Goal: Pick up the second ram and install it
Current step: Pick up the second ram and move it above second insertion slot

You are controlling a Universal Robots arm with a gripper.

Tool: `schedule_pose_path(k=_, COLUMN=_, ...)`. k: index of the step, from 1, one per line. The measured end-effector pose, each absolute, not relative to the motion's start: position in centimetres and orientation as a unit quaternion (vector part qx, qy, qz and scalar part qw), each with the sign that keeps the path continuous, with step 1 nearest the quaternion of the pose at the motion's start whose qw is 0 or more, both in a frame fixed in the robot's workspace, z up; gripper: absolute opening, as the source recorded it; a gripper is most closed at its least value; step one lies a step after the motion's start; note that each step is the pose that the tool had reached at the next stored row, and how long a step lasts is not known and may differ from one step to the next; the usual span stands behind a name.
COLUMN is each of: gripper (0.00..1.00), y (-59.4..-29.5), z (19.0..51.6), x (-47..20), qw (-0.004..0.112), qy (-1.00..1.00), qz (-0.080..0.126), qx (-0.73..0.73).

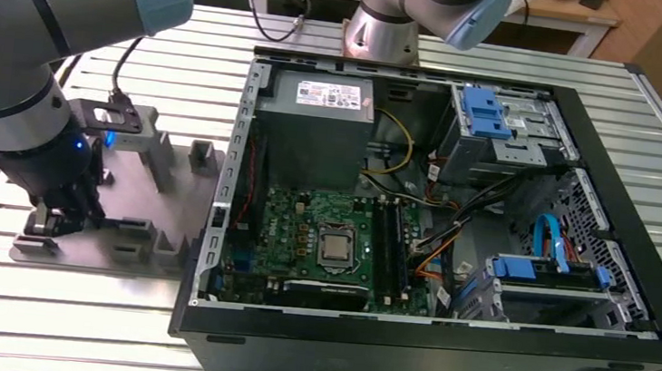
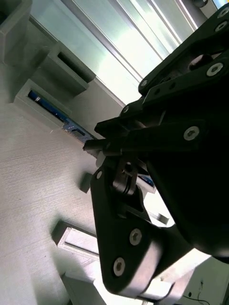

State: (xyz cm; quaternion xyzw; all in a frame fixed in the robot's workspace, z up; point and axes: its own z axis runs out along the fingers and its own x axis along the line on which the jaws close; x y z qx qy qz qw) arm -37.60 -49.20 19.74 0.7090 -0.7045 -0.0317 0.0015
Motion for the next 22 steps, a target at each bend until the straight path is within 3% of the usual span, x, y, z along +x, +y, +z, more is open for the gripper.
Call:
schedule_pose_path(k=4, gripper=0.13, y=-49.20, z=19.74, x=-37.60, qw=0.002, qy=-0.704, qz=-0.032, qx=0.709)
schedule_pose_path(k=22, gripper=0.13, y=-49.20, z=19.94, x=-37.60, qw=0.001, qy=-0.705, qz=-0.032, qx=0.709)
